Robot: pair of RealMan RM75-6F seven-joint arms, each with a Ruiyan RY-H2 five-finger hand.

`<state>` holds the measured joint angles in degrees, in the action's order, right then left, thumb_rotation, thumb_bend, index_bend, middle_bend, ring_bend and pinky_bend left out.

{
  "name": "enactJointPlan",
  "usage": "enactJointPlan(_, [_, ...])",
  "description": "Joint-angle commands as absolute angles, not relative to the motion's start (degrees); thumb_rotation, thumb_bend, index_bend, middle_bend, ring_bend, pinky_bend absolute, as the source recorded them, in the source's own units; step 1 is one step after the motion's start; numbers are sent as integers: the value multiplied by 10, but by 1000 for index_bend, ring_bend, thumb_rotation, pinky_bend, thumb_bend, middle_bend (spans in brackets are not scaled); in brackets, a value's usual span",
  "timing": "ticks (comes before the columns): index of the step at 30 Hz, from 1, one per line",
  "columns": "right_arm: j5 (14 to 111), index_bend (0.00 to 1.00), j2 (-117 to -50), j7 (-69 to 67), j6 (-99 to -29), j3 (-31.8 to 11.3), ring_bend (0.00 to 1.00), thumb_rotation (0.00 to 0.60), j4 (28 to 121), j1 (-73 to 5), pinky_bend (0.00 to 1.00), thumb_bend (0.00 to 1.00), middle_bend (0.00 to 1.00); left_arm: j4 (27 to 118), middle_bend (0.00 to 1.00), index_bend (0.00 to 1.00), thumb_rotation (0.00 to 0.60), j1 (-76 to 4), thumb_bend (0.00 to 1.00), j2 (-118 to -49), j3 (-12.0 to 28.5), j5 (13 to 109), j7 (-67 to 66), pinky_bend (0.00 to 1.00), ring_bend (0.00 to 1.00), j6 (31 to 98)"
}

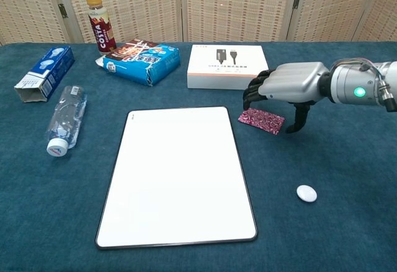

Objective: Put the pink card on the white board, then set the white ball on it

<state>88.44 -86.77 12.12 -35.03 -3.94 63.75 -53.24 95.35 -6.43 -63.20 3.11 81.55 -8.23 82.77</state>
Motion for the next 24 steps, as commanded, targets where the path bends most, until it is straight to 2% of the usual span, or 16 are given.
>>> enactJointPlan(1, [882,182,-874,123,-349,-37,0,600,630,-539,0,252,123,954,161,230,600,-64,262,-631,31,815,-83,0,123,827])
enactJointPlan(24, [864,182,-886,141,-317,-20,0,600,607,-574,0,252,114,959,161,232,600,-61,262,-629,29,813,-85,0,123,828])
